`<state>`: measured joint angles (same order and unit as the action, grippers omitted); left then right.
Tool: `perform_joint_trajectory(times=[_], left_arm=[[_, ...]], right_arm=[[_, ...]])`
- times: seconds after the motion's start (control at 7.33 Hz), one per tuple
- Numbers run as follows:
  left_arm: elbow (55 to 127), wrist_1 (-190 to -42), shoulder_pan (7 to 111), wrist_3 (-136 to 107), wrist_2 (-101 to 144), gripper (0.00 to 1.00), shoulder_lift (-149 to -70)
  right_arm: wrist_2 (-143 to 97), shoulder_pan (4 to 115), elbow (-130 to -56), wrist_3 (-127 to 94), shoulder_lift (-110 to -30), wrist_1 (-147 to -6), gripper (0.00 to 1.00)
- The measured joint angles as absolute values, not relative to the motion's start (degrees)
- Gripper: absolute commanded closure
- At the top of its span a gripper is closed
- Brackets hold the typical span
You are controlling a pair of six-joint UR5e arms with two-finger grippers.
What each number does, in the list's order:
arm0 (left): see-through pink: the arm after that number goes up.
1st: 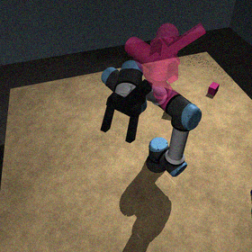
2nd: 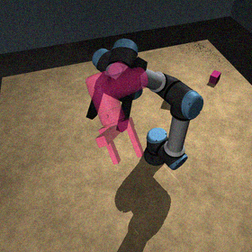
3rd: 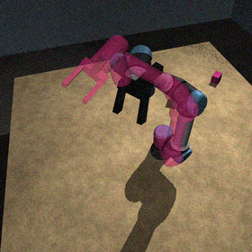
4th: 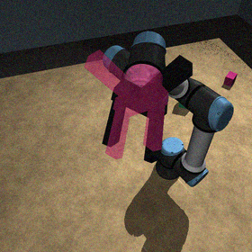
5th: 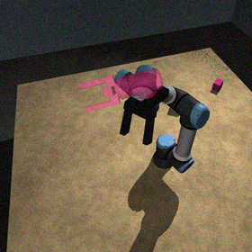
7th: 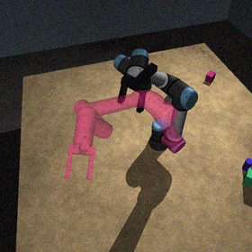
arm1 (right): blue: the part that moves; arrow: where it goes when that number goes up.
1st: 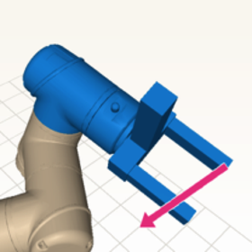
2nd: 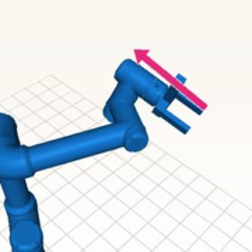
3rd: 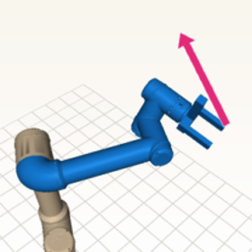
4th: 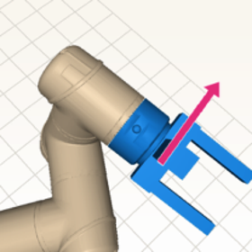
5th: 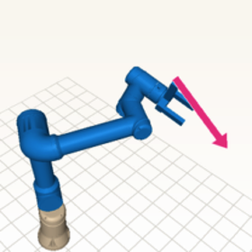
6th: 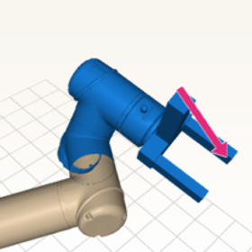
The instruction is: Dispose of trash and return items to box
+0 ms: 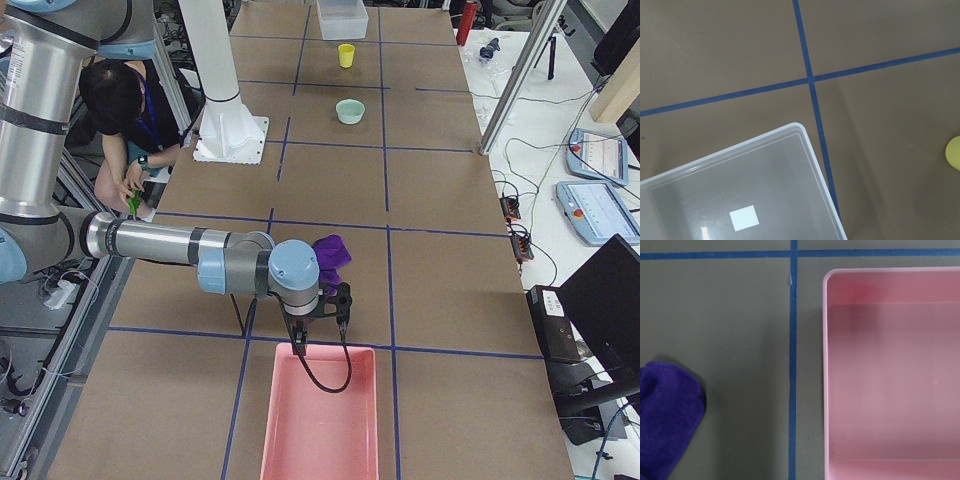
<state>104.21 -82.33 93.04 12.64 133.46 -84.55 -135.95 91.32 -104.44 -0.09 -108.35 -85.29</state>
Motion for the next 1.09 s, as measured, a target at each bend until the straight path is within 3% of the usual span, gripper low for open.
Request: perform_joint_trajectory(times=[0.68,1.09], left_arm=[[105.06,-86.49,92.87,12.67,133.47,0.00,-84.92],[102.50,-107.69,89.06,12.24,133.42,0.00,-86.89]], right_arm=[[-136.17,91.29,-104.74,-0.43,-107.59,-84.48,0.00],[-136.79,91.18,-105.08,-1.25,-105.06,-77.28,0.00]])
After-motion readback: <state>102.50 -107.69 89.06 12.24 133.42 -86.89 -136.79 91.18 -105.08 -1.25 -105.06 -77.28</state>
